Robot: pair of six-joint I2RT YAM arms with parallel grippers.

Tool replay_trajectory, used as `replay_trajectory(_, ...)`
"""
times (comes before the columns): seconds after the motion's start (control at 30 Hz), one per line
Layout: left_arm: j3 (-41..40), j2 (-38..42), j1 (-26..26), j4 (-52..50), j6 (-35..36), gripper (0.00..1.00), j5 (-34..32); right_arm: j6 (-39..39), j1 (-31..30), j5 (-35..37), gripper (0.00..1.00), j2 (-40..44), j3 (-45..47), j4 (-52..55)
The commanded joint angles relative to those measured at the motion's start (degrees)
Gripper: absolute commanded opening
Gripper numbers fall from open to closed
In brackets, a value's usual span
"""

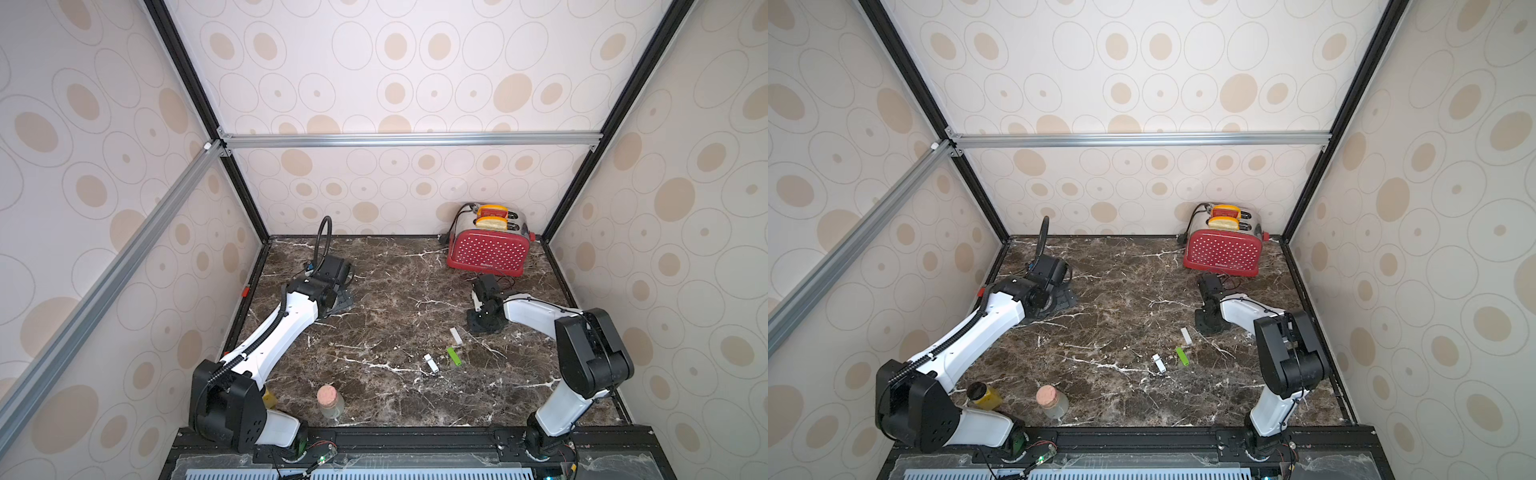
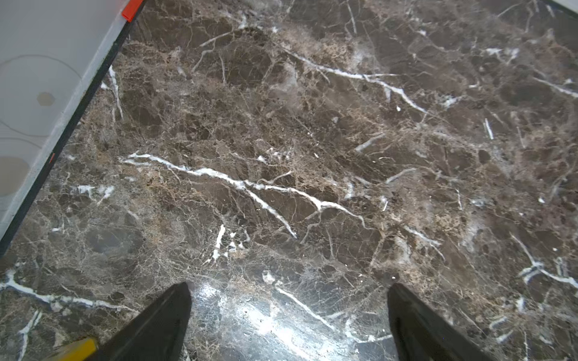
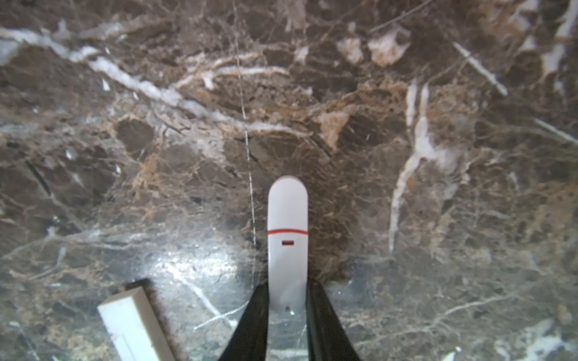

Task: Close the usb drive cover
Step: Place the USB drive at the center of the board, then reset both arms

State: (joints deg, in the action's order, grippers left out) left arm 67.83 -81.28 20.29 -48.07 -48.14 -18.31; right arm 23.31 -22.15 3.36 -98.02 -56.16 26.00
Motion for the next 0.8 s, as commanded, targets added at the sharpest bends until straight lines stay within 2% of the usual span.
replay_trajectory(0.0, 0.0, -0.2, -0.8, -0.1, 0.5, 0.99, -2.3, -0.3, 0.1, -0.5, 0.42, 1.4, 1.0, -0.1)
replay_trajectory(0.17, -1.0, -1.3, -3.5, 2.3, 0.7, 0.99, 1.1, -1.5, -0.3, -1.6, 0.62, 5.7, 1.3, -0.9)
replay_trajectory(0.23, -0.8, -2.4, -5.0, 3.0, 1.4, 0.99, 3.1, -2.5, -0.5, -2.6, 0.65, 8.9, 1.7, -2.0)
replay_trajectory(0.33, -0.2, -3.5, -6.7, 3.2, 2.2, 0.99, 2.7, -3.6, -0.9, -1.9, 0.69, 15.1, 1.8, -3.0)
replay_trajectory(0.43, -0.5, -3.0, -7.7, 4.8, 3.5, 0.99, 3.3, -4.5, -1.3, 0.0, 0.72, 22.2, 2.2, -3.8)
replay_trajectory(0.5, -0.3, -2.2, -7.7, 6.1, 5.5, 0.99, 3.2, -5.8, -1.2, 1.9, 0.79, 26.0, 2.4, -4.6)
replay_trajectory(0.57, 0.7, -1.7, -7.7, 5.6, 7.1, 0.99, 0.3, -7.1, -1.3, 6.3, 0.98, 29.3, 2.5, -5.1)
replay_trajectory(0.63, 1.9, -1.5, -7.7, 5.2, 9.4, 0.99, -3.6, -8.0, -1.3, 13.0, 1.00, 31.7, 2.4, -5.3)
replay_trajectory(0.7, 0.6, -0.9, -7.7, 8.8, 13.7, 0.99, -4.5, -10.2, -1.3, 21.3, 1.00, 33.4, 3.4, -6.7)
replay_trajectory(0.77, -1.4, -0.3, -7.7, 10.7, 13.1, 0.99, -6.8, -16.0, -1.3, 26.6, 1.00, 34.8, 5.5, -10.6)
